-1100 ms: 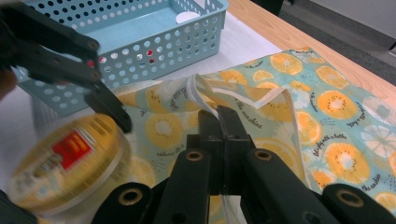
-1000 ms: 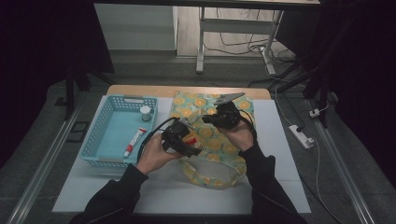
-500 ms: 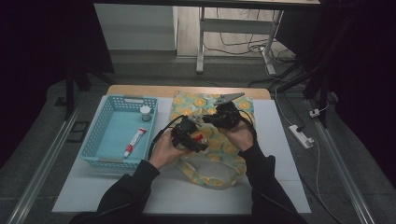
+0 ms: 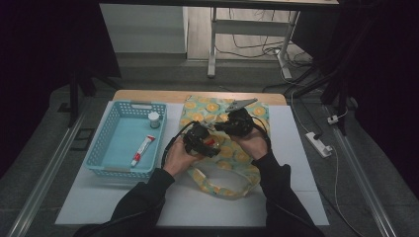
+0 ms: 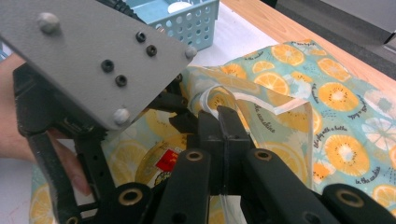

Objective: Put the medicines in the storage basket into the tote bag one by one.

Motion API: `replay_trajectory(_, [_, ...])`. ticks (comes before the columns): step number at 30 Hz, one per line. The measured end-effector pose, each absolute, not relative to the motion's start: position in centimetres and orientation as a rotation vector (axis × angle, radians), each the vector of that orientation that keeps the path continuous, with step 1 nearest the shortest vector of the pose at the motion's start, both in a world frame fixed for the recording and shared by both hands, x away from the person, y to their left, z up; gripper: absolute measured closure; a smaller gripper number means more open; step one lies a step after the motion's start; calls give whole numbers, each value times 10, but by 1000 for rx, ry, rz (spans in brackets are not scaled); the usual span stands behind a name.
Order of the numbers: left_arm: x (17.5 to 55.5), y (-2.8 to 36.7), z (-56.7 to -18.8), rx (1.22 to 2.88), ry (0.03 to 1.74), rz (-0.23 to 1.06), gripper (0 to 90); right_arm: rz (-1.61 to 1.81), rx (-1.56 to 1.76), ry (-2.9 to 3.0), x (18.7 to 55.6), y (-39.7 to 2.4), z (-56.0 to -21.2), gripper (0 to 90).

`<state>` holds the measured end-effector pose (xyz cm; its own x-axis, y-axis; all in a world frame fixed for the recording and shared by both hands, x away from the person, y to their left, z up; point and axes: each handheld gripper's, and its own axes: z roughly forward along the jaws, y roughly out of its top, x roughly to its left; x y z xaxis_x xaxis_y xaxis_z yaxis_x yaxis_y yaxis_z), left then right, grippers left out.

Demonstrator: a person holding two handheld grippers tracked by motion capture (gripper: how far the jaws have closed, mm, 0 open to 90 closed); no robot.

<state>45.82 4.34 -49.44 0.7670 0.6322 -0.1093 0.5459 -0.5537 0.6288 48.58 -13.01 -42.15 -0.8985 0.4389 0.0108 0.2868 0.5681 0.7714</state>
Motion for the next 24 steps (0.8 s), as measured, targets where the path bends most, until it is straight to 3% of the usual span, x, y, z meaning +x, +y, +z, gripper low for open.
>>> replay_trajectory(11, [466,40,-506,2281,928,220,195,1218,627,2630,488,-129,-427,897])
replay_trajectory(24, [456,45,-493,2249,905,200,89,1224,629,2625,489,-131,-427,897])
